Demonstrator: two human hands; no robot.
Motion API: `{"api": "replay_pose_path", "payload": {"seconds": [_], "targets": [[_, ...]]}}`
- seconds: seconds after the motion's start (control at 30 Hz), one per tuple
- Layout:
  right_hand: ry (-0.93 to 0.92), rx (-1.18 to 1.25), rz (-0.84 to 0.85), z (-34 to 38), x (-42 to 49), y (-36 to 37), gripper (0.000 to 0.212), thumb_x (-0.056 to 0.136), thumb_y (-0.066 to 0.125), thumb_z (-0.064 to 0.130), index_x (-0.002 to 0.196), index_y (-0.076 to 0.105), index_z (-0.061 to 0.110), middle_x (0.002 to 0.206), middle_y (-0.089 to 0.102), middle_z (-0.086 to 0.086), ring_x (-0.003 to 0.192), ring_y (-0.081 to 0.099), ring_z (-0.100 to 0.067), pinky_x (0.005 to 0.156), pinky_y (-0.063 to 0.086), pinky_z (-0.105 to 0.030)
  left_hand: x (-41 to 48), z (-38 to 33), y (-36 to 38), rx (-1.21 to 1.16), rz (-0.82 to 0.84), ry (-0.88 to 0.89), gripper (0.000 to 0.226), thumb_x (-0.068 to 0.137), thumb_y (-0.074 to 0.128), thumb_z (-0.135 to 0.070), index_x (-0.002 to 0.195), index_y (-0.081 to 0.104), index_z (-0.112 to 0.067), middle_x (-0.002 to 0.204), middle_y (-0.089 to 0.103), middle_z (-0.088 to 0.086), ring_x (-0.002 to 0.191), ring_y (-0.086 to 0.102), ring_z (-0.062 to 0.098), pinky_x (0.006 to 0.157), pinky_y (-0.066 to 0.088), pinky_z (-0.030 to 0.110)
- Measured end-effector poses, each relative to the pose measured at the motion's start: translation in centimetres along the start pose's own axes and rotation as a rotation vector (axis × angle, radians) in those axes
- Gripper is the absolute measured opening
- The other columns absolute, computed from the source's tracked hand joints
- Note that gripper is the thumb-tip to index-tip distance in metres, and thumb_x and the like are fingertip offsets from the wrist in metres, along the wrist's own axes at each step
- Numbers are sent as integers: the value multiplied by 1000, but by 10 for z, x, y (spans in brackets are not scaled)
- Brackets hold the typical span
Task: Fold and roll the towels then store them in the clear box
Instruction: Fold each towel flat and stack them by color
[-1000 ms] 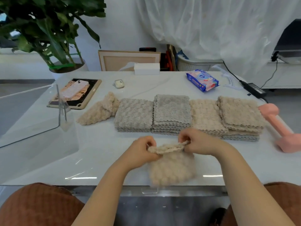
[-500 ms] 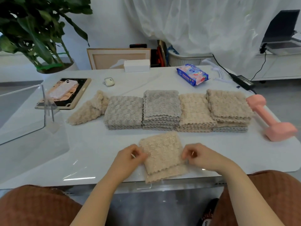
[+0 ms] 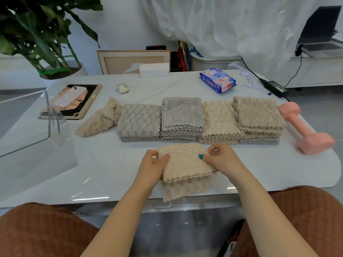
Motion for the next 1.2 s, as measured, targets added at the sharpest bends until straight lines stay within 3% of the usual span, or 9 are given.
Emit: {"api": "replay_pose_path", "payload": {"seconds": [0.13, 0.27, 0.5, 0.63, 0.7, 0.8, 0.9, 1.03, 1.2], "targets": [[59, -135, 56, -14, -5, 6, 28, 74, 78, 19, 88, 55, 14, 75, 64, -7, 58, 53, -15, 51, 39, -24, -9, 29, 1, 141, 66, -52, 29, 94, 57, -19, 116, 40, -13, 106, 64, 11, 83, 67, 19, 52, 55, 30], [71, -268, 99, -40, -11, 25, 36, 77, 75, 22, 104, 52, 16, 81, 58, -2, 77, 55, -17, 56, 38, -22, -13, 39, -2, 506, -24, 112, 39, 92, 58, -26, 123, 38, -13, 93, 61, -3, 74, 57, 5, 55, 42, 13], [-25, -239, -74, -26, -4, 23, 25, 91, 54, 34, 105, 55, 13, 102, 52, -6, 91, 54, -22, 72, 38, -28, 7, 31, -17, 681, -217, 71, 44, 90, 44, -58, 87, 53, -15, 95, 60, 8, 79, 57, 21, 65, 42, 33], [-1, -213, -86, -33, 2, 38, 39, 93, 48, 34, 62, 38, 13, 68, 41, -4, 68, 45, -24, 55, 27, -30, 13, 31, -2, 496, -213, 57, 35, 95, 50, -40, 99, 58, -6, 108, 61, 16, 85, 55, 23, 67, 37, 30], [14, -157, -101, -32, 5, 39, 40, 91, 52, 29, 60, 32, 14, 61, 36, -3, 59, 38, -20, 54, 25, -29, 14, 34, 0, 315, -206, -6, 35, 95, 53, -31, 116, 57, -3, 106, 62, 11, 88, 56, 21, 73, 43, 31], [2, -51, -114, -24, 11, 35, 36, 93, 53, 24, 65, 32, 14, 59, 33, 0, 54, 31, -15, 51, 22, -29, 17, 44, 5, -185, -133, -193, 16, 95, 55, -13, 101, 63, 0, 102, 67, 19, 86, 64, 26, 76, 54, 39], [-25, -147, -105, -20, 13, 44, 17, 94, 49, 19, 80, 44, 12, 70, 46, 0, 64, 43, -18, 56, 32, -30, 22, 47, -3, -382, -211, -222, 17, 93, 55, -5, 110, 58, -4, 106, 65, 19, 85, 65, 27, 76, 56, 39], [-164, -408, -219, -16, 9, 52, 14, 95, 47, 26, 101, 49, 12, 98, 48, -3, 82, 53, -24, 70, 44, -36, 10, 21, -14, 256, -400, 120, 36, 94, 56, -16, 128, 44, -15, 97, 52, 3, 78, 54, 15, 72, 46, 26], [-298, -304, -289, -15, -4, 40, 19, 93, 51, 27, 99, 39, 14, 96, 46, -4, 80, 49, -21, 67, 41, -35, -3, 25, -18, 513, -419, 251, 53, 93, 54, -34, 133, 30, -8, 126, 45, 13, 108, 51, 28, 87, 44, 35]]}}
Point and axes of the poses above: each hand's wrist, its own x-axis towards the middle knuckle, its own y-axis out of the palm, z = x × y, the point moved 8 cm from there along x, towards the middle knuckle
